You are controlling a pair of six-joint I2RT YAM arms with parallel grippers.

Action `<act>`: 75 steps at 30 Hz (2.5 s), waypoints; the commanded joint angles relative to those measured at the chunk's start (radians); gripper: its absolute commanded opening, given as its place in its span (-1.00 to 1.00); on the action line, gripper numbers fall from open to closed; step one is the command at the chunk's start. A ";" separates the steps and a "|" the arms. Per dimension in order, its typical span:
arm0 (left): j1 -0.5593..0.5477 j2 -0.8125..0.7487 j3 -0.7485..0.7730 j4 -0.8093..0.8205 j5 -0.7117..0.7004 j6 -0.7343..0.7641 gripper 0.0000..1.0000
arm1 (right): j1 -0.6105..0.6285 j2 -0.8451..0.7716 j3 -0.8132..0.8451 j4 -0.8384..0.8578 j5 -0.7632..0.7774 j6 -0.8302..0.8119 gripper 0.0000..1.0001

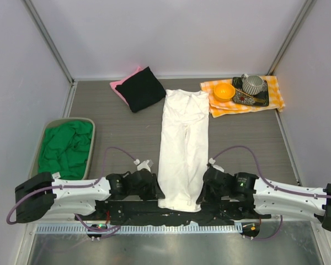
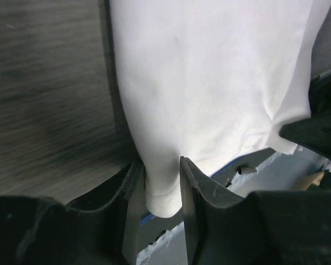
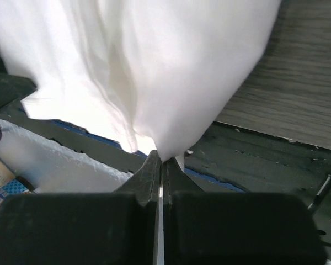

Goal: Fold and stack the t-shirts

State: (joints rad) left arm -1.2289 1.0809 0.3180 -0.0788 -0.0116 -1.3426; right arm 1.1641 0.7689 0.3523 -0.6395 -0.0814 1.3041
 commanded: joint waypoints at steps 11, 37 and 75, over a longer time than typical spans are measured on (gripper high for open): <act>0.220 0.094 0.262 -0.193 0.074 0.289 -0.28 | -0.003 0.170 0.270 0.040 0.368 -0.197 -0.99; 0.128 -0.116 -0.045 -0.135 0.105 0.065 0.26 | -0.003 0.173 0.205 0.077 0.301 -0.170 -0.98; 0.256 0.146 0.249 -0.164 0.085 0.282 -1.00 | -0.050 0.214 0.289 0.101 0.469 -0.284 -0.99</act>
State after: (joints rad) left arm -1.0325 1.1835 0.4488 -0.1909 0.0635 -1.1809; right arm 1.1511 0.9661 0.5682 -0.5755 0.2855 1.0817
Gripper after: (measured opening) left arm 0.017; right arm 0.048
